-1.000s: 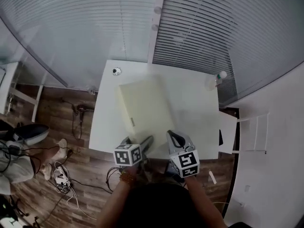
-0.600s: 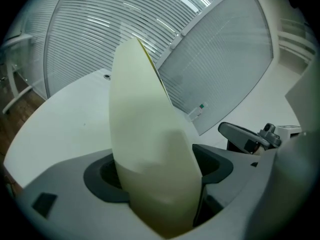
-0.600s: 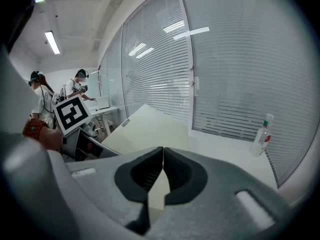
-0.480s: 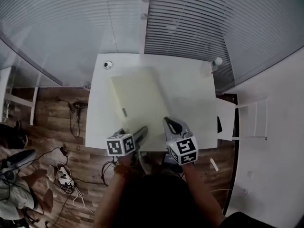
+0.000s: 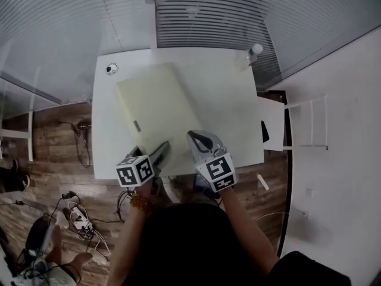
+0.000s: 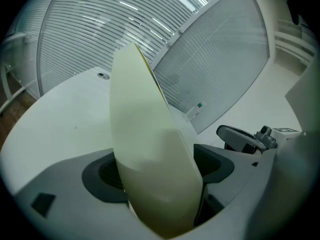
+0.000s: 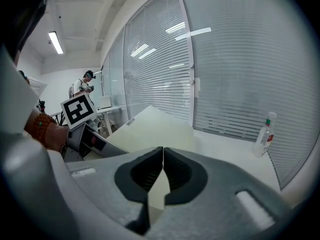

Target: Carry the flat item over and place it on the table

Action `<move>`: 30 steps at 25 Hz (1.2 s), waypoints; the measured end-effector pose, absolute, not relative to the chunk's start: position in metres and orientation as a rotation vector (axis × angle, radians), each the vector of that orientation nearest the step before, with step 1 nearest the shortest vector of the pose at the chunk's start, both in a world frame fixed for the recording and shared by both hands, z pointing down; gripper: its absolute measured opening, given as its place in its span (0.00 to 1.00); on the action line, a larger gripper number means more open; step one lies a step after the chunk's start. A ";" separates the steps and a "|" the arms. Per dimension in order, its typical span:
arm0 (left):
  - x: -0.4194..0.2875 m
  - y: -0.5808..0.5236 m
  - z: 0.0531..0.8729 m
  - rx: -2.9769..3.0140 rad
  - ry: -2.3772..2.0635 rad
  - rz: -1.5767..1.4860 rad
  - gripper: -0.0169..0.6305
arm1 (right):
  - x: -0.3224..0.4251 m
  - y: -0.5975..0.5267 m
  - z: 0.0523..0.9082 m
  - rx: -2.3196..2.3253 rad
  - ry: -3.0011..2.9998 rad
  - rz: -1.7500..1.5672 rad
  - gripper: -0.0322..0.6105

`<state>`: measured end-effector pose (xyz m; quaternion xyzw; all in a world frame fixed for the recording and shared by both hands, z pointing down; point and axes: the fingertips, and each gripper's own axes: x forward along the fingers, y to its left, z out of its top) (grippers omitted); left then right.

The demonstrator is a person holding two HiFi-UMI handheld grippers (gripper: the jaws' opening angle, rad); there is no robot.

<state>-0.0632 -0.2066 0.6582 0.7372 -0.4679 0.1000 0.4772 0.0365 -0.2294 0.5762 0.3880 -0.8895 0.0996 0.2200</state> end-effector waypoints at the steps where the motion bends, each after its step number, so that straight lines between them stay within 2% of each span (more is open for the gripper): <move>1: -0.065 -0.205 0.660 1.800 -1.140 0.252 0.68 | 0.034 -0.229 0.578 1.064 -2.463 0.281 0.05; 3: -0.061 -0.205 0.665 1.780 -1.119 0.252 0.68 | 0.037 -0.228 0.580 1.043 -2.459 0.291 0.05; 5: -0.053 -0.214 0.670 1.748 -1.086 0.225 0.68 | 0.040 -0.232 0.585 1.021 -2.458 0.314 0.16; 7: -0.046 -0.219 0.676 1.724 -1.051 0.217 0.68 | 0.039 -0.234 0.594 1.013 -2.451 0.347 0.17; 16: -0.020 -0.221 0.678 1.734 -1.006 0.259 0.68 | 0.040 -0.237 0.650 0.998 -2.342 0.495 0.17; 30: -0.034 -0.208 0.690 1.680 -0.934 0.262 0.69 | 0.026 -0.232 0.661 0.934 -2.379 0.608 0.18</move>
